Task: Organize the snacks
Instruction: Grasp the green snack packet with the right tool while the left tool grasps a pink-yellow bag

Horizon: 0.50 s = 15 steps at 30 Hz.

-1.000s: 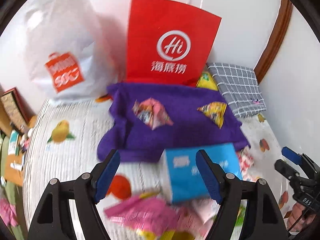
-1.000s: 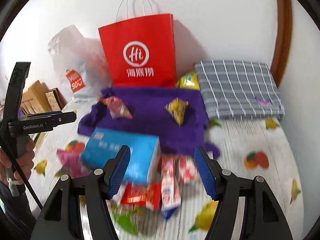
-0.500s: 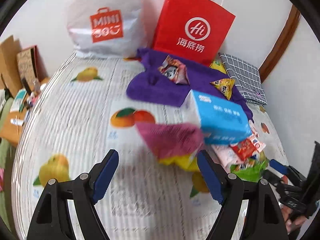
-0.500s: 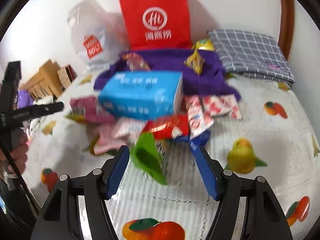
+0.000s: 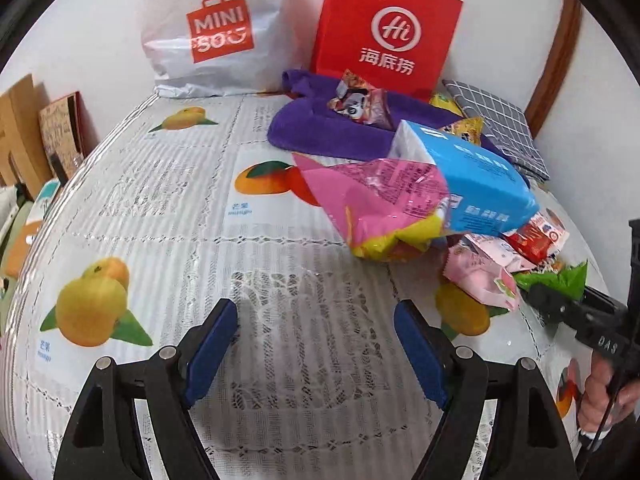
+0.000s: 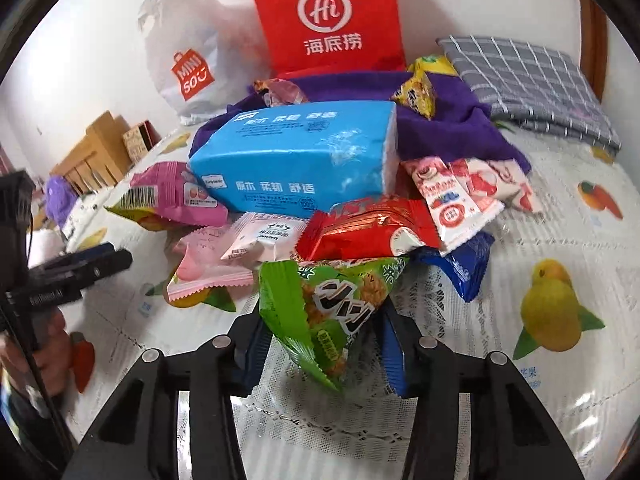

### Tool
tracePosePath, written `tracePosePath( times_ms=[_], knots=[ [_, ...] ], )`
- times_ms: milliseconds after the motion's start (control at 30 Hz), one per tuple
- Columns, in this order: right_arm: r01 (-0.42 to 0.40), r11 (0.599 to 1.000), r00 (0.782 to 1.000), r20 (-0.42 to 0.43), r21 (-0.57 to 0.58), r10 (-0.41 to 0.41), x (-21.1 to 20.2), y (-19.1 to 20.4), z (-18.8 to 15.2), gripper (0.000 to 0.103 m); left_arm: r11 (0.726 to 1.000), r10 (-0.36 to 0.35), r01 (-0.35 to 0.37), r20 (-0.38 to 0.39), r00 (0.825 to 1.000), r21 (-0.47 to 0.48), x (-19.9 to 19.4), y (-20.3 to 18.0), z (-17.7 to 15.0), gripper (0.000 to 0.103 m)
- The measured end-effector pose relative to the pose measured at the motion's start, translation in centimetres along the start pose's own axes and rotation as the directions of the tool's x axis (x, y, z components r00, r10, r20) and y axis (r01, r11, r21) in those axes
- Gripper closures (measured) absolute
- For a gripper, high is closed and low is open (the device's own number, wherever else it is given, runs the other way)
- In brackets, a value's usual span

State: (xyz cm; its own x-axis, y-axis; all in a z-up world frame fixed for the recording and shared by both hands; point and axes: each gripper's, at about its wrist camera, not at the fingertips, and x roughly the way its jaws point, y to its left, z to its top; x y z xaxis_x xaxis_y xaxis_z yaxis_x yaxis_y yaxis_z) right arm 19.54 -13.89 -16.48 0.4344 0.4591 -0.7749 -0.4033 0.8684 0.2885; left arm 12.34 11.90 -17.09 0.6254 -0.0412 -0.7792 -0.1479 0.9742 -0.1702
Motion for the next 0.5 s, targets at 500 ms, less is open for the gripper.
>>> tracePosePath(
  times_ms=[500],
  knots=[
    [-0.007,0.996,0.999,0.043,0.084,0.004,-0.7,-1.4,-0.2,0.057,0.998,-0.063,0.063,0.0,0.998,-0.03,0.1,0.6,0.0,0.019]
  ],
)
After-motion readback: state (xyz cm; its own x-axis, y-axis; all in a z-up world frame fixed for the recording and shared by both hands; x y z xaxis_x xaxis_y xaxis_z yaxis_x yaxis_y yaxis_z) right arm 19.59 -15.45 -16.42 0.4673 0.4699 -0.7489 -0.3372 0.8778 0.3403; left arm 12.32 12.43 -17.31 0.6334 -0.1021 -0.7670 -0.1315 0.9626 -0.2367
